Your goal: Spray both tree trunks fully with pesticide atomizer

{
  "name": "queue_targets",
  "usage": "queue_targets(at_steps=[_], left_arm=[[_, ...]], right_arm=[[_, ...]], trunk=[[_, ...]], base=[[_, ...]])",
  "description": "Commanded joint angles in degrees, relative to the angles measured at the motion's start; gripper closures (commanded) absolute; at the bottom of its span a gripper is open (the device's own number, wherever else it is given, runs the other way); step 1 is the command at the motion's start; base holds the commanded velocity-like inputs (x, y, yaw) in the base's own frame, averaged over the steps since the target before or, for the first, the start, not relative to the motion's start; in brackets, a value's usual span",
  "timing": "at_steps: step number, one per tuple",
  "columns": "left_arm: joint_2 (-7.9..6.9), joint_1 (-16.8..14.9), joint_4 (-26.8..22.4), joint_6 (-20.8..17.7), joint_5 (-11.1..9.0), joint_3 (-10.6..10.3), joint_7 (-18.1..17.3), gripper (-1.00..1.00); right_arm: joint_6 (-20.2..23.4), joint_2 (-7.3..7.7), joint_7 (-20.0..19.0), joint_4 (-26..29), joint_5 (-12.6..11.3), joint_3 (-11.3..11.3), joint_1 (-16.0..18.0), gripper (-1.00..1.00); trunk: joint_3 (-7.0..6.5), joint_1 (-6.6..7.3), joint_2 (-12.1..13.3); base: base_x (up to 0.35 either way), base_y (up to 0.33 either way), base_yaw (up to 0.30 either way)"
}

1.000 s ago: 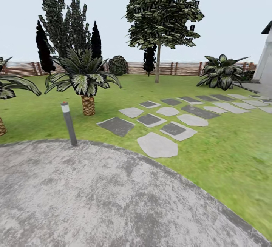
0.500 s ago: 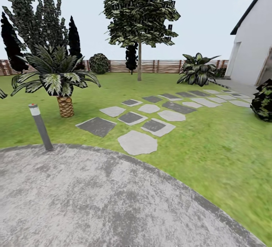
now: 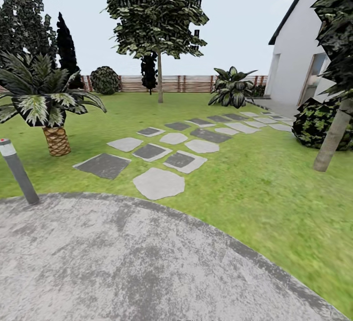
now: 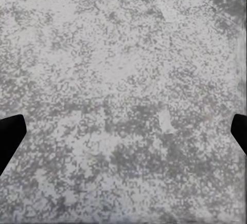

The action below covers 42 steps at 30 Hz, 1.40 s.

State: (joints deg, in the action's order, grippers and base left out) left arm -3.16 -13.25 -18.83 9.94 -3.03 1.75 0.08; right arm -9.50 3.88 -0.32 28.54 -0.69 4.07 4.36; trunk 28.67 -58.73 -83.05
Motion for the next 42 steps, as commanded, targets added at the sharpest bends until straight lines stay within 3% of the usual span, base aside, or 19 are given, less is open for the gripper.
queue_targets(at_steps=[1,3,42], left_arm=[[0.00,-0.02,0.02,0.17,-0.31,0.01,0.01,-1.00],[0.00,-0.02,0.02,0.17,-0.31,0.01,0.01,-1.00],[0.00,-0.02,0.02,0.17,-0.40,0.01,0.09,-1.00]], right_arm=[[-0.19,-0.01,-0.03,-0.06,-0.08,0.07,0.05,-1.00],[-0.19,-0.01,-0.03,-0.06,-0.09,0.07,0.04,-1.00],[-0.21,-0.03,-0.03,-0.15,-0.02,0.07,0.04,-1.00]], trunk=[[0.11,0.00,-0.03],[0.22,0.00,-0.03],[9.27,-8.56,-15.67]], base=[[0.000,0.000,-0.268],[0.000,0.000,-0.268],[0.000,0.000,-0.268]])
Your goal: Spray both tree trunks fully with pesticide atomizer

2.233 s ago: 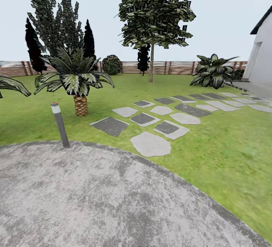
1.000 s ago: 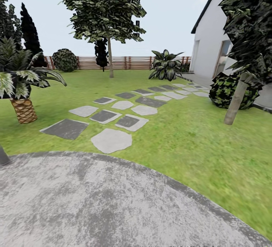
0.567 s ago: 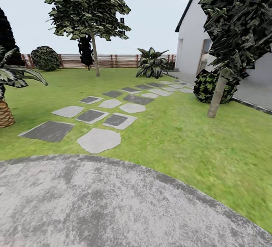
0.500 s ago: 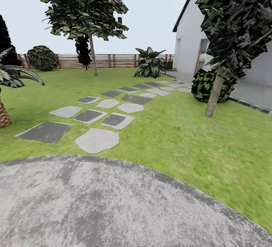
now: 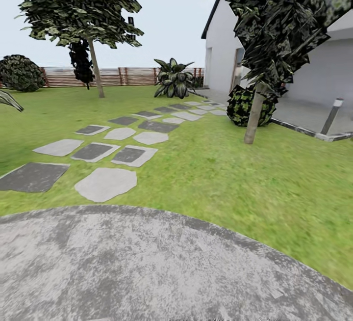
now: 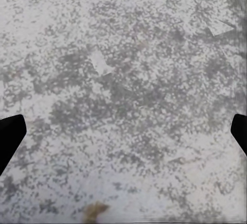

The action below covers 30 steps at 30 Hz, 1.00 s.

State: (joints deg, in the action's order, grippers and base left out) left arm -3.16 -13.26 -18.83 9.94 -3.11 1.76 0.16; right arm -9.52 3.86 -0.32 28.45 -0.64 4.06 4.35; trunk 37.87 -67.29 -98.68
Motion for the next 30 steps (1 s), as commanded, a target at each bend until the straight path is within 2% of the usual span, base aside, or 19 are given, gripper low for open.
queue_targets(at_steps=[1,30], left_arm=[[0.00,-0.02,0.02,0.17,-0.32,0.00,0.02,-1.00],[0.00,-0.01,0.02,0.34,-0.41,0.08,0.02,-1.00]], right_arm=[[-0.19,-0.01,-0.03,-0.06,-0.07,0.07,0.05,-1.00],[-0.18,-0.08,-0.03,-0.06,-0.06,0.07,0.05,-1.00]], trunk=[[0.28,-0.22,-0.44],[6.43,-6.59,-12.07]], base=[[0.000,0.000,-0.274],[0.000,0.000,-0.279]])
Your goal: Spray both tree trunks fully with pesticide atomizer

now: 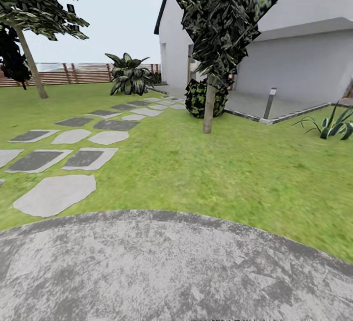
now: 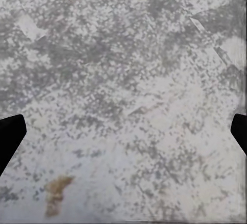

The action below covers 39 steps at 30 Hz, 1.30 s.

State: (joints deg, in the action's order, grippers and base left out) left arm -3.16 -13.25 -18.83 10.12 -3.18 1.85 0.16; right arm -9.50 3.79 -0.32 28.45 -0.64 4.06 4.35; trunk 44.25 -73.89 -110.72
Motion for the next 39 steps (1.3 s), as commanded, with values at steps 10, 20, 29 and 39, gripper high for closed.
queue_targets(at_steps=[10,20,29,39], left_arm=[[0.00,-0.02,0.02,0.17,-0.33,0.00,0.02,-1.00],[0.00,0.00,-0.03,0.17,-0.33,0.00,0.10,-1.00],[0.00,0.01,0.02,0.17,-0.26,0.00,0.19,-1.00],[0.00,0.02,0.02,0.17,-0.28,0.00,0.19,-1.00]], right_arm=[[-0.18,-0.01,-0.02,-0.06,-0.07,0.07,0.05,-1.00],[-0.17,-0.01,0.00,-0.06,-0.07,0.07,0.05,-1.00],[-0.23,-0.07,0.01,-0.16,0.12,-0.26,0.06,-1.00],[-0.26,-0.36,-0.04,-0.90,0.45,-0.57,0.06,-1.00]], trunk=[[2.17,-2.19,-4.05],[3.02,-2.85,-5.25],[3.21,-2.85,-5.25],[3.22,-2.85,-5.25]], base=[[0.000,0.000,-0.280],[0.000,0.000,-0.280],[0.101,0.000,-0.183],[0.325,0.000,-0.009]])
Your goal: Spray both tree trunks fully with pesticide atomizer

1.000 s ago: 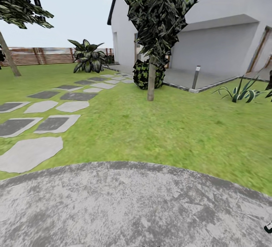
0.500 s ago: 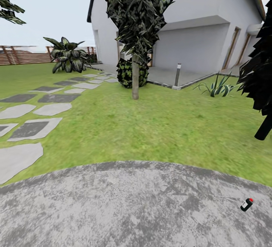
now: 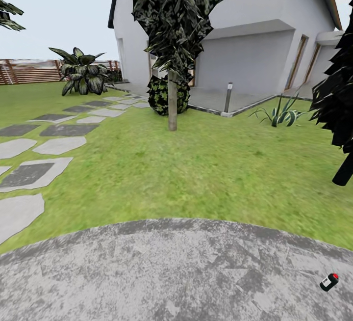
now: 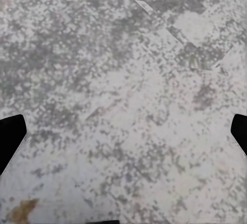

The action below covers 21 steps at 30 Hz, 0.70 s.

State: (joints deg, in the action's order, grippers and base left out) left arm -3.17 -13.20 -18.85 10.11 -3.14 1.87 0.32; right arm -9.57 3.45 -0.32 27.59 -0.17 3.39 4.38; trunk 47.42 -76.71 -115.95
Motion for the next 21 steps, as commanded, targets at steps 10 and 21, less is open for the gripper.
queue_targets(at_steps=[10,21], left_arm=[[-0.01,0.01,0.04,0.18,-0.29,-0.03,0.08,-1.00],[-0.08,0.02,0.08,0.09,-0.29,-0.03,0.12,-1.00]], right_arm=[[-0.22,0.24,0.00,-0.43,-0.01,0.24,0.02,-1.00],[-0.27,0.40,0.06,-0.05,-0.27,0.70,0.01,-1.00]], trunk=[[0.05,-0.03,-0.02],[0.05,-0.03,-0.02]], base=[[0.338,-0.030,0.000],[0.339,-0.079,0.000]])
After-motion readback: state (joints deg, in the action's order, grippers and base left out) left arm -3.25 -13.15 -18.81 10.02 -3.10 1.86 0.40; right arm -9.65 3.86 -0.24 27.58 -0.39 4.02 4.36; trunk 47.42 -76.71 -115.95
